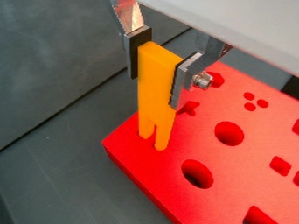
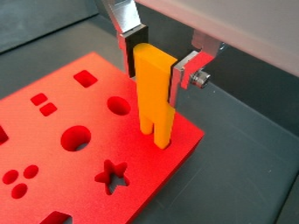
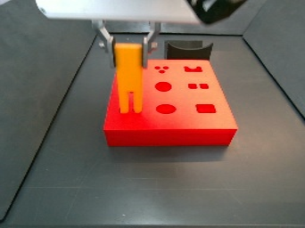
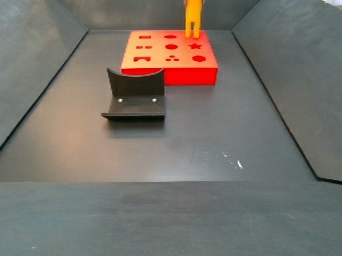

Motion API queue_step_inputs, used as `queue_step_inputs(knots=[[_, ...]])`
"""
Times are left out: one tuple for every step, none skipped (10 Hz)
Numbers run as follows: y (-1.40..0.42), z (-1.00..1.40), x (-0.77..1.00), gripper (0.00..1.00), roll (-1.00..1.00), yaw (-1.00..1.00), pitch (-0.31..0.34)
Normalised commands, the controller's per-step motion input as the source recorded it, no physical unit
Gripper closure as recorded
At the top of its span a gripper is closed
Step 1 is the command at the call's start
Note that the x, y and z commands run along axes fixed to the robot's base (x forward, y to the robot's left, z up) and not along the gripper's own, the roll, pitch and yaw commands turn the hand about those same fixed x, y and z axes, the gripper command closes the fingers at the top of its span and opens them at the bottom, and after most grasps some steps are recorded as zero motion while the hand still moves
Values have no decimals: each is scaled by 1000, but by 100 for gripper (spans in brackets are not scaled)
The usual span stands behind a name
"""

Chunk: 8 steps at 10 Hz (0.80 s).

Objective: Insert the square-circle object.

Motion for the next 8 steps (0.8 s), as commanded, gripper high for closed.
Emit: queue_step_inputs(knots=[[-3,-657,69,100,130,-57,3],[-40,-903,66,100,139,-91,0],[-23,-1000,0,100,71,-151,0],[-3,-1000,-29,100,10,-146,0],[0,-1000,-74,100,0,-146,4],[0,-1000,-151,100,7,-134,51],[0,-566,-160,100,36,-94,97],[0,0,0,100,0,0,0]])
